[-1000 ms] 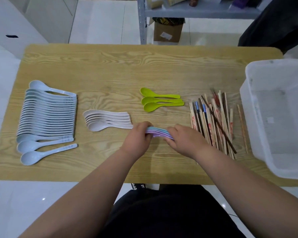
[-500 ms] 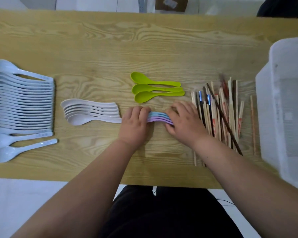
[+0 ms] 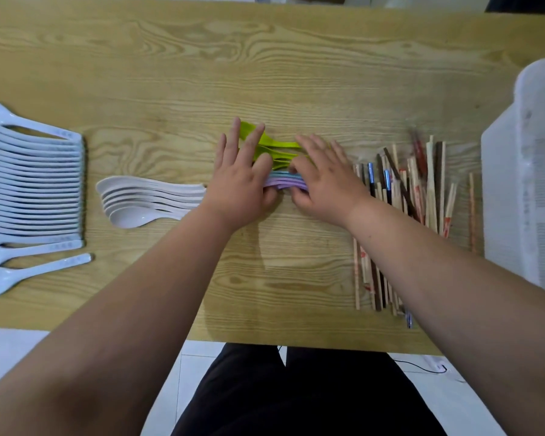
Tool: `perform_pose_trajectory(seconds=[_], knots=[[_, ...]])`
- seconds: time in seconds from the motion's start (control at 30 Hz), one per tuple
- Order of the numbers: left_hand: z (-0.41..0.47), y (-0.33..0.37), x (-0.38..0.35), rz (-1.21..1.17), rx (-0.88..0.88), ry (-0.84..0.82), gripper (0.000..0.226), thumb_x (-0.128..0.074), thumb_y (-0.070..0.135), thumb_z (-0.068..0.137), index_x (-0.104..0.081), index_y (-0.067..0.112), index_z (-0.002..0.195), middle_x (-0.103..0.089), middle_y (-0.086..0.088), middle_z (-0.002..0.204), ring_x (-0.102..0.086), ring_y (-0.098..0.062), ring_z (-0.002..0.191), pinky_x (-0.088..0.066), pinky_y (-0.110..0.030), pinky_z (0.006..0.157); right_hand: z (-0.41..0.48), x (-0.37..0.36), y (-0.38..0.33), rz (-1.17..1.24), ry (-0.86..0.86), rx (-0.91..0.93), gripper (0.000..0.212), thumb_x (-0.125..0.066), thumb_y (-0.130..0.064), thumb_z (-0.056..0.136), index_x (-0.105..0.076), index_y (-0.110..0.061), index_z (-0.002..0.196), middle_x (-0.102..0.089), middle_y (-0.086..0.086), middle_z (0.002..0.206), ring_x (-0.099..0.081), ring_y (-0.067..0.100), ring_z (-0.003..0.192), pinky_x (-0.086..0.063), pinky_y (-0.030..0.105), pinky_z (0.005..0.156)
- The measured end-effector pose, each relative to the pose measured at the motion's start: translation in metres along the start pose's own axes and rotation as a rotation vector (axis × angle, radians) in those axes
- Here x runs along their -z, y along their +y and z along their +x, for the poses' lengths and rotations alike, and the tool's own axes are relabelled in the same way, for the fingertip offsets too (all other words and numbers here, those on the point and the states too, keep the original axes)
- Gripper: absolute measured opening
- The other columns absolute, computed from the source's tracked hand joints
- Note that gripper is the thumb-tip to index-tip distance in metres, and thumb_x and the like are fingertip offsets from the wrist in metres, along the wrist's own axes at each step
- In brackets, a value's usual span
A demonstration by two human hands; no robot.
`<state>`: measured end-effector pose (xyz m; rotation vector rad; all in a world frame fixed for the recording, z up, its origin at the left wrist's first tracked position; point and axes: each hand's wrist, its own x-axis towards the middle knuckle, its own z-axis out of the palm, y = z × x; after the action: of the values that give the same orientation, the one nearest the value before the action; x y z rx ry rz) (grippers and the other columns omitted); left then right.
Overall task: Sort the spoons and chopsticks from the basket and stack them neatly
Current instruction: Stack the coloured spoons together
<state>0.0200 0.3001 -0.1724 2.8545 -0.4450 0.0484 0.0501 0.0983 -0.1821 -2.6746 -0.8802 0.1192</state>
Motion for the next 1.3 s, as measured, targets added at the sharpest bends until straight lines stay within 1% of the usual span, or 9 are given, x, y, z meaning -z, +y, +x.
perform_pose_trajectory(seconds=[0.2,0.43,0.57,0.67,0.77,0.87,0.97,1.07,1.3], knots=[[-0.003,-0.006,-0.001,-0.007,-0.060,0.028,0.031,-0.063,0.031,0.078,-0.059,0.003,0.089,-0.059,-0.027,0.128,-0.055,-0.049,0.112,-0.042,-0.057,0.101,-0.007,-0.008,-0.004,0.022,0.124,0.023,0.029,-0.064,-0.038,0.085,-0.064,-0.012,0.098,-0.059,0.016,0.135,-0.055,0.039,0.123,-0.040,0.049,0.105],[-0.026,-0.007,0.002,-0.112,-0.089,0.138,0.053,-0.070,0.038,0.081,-0.063,-0.001,0.116,-0.051,-0.028,0.133,-0.044,-0.048,0.129,-0.034,-0.057,0.111,-0.016,-0.016,-0.011,-0.014,0.180,0.012,0.027,-0.060,-0.038,0.091,-0.065,-0.012,0.099,-0.061,0.013,0.133,-0.055,0.037,0.121,-0.039,0.045,0.100],[-0.009,-0.008,0.026,-0.496,0.373,0.213,0.057,-0.056,0.036,0.092,-0.049,0.006,0.139,-0.042,-0.017,0.143,-0.042,-0.030,0.132,-0.031,-0.037,0.116,-0.019,-0.021,-0.010,-0.048,0.210,0.052,0.027,-0.060,-0.036,0.093,-0.064,-0.010,0.098,-0.061,0.016,0.130,-0.056,0.037,0.117,-0.038,0.044,0.096],[0.014,-0.021,0.038,-0.573,0.655,0.062,0.040,-0.049,0.029,0.101,-0.054,0.016,0.139,-0.056,0.001,0.121,-0.053,-0.011,0.106,-0.038,-0.020,0.090,-0.021,-0.025,-0.010,-0.051,0.233,0.068,0.024,-0.060,-0.033,0.095,-0.063,-0.009,0.099,-0.061,0.017,0.129,-0.058,0.038,0.115,-0.042,0.047,0.096],[0.022,-0.029,0.040,-0.500,0.600,-0.129,0.023,-0.052,0.023,0.099,-0.071,0.023,0.111,-0.062,0.014,0.086,-0.059,-0.009,0.082,-0.037,-0.021,0.069,-0.022,-0.028,-0.009,-0.051,0.228,0.053,0.024,-0.060,-0.032,0.096,-0.063,-0.010,0.102,-0.061,0.016,0.131,-0.057,0.038,0.116,-0.043,0.048,0.097],[0.017,-0.031,0.039,-0.560,0.563,-0.113,0.017,-0.054,0.018,0.096,-0.071,0.024,0.096,-0.060,0.017,0.078,-0.053,0.000,0.068,-0.041,-0.021,0.065,-0.022,-0.028,-0.011,-0.043,0.249,0.028,0.023,-0.063,-0.032,0.095,-0.064,-0.010,0.102,-0.062,0.014,0.128,-0.058,0.036,0.115,-0.043,0.047,0.096],[0.000,-0.026,0.037,-0.570,0.391,-0.138,0.018,-0.062,0.024,0.094,-0.064,0.016,0.110,-0.063,0.002,0.102,-0.055,-0.009,0.091,-0.044,-0.024,0.086,-0.022,-0.026,-0.014,-0.008,0.282,-0.014,0.028,-0.066,-0.032,0.092,-0.064,-0.011,0.109,-0.064,0.012,0.119,-0.059,0.035,0.108,-0.044,0.044,0.093],[-0.021,-0.015,0.023,-0.374,0.144,-0.162,0.071,-0.065,0.051,0.081,-0.056,0.003,0.133,-0.058,-0.017,0.127,-0.051,-0.030,0.118,-0.037,-0.032,0.104,-0.024,-0.023,-0.017,-0.014,0.265,-0.050,0.044,-0.063,-0.039,0.091,-0.060,-0.009,0.123,-0.064,0.012,0.117,-0.058,0.035,0.105,-0.046,0.045,0.093],[-0.046,0.002,0.009,-0.296,0.142,-0.091,0.059,-0.053,0.028,0.083,-0.055,-0.002,0.135,-0.056,-0.026,0.130,-0.052,-0.041,0.121,-0.040,-0.047,0.107,-0.046,-0.022,-0.032,-0.027,0.177,-0.130,0.059,-0.058,-0.057,0.093,-0.059,-0.012,0.132,-0.061,0.009,0.118,-0.055,0.031,0.107,-0.044,0.042,0.097]])
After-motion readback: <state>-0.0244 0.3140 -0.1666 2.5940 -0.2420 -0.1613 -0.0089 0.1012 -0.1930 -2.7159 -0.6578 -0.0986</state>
